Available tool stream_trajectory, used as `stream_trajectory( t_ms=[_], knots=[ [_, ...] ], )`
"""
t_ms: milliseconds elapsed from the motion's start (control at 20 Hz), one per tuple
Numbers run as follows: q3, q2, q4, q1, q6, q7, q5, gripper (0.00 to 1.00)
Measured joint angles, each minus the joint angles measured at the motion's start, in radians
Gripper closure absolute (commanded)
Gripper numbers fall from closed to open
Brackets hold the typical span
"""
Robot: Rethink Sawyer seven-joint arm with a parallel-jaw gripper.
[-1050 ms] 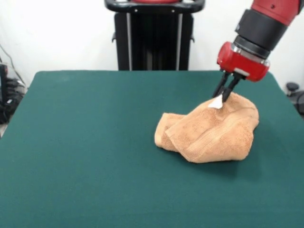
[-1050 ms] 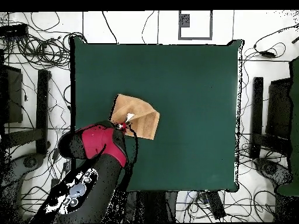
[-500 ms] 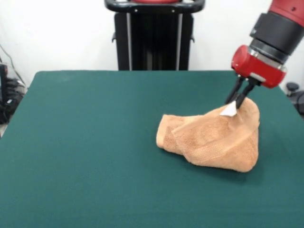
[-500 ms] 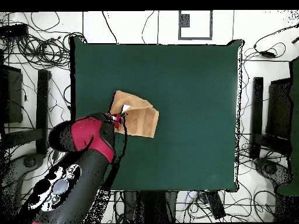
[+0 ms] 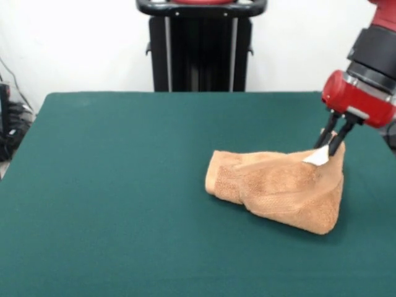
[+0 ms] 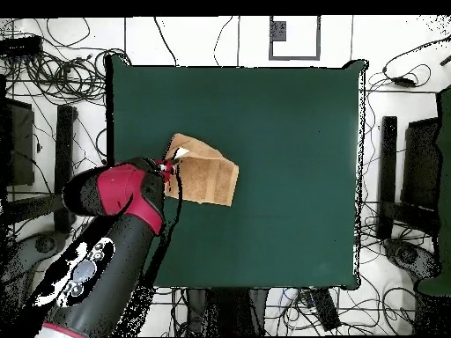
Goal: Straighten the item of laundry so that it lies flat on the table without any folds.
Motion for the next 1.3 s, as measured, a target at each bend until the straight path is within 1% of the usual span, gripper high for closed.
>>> stream_trajectory(
  t_ms=[400, 750, 950, 1300],
  knots=[
    [-0.004, 0.048, -0.056, 0.0, 0.003, 0.04, 0.04, 1.0],
    [-0.03, 0.107, -0.149, 0.0, 0.066, 0.074, 0.069, 1.0],
    [-0.06, 0.157, -0.228, 0.0, 0.131, 0.108, 0.086, 1.0],
    [-0.066, 0.181, -0.27, 0.0, 0.158, 0.135, 0.091, 1.0]
  ],
)
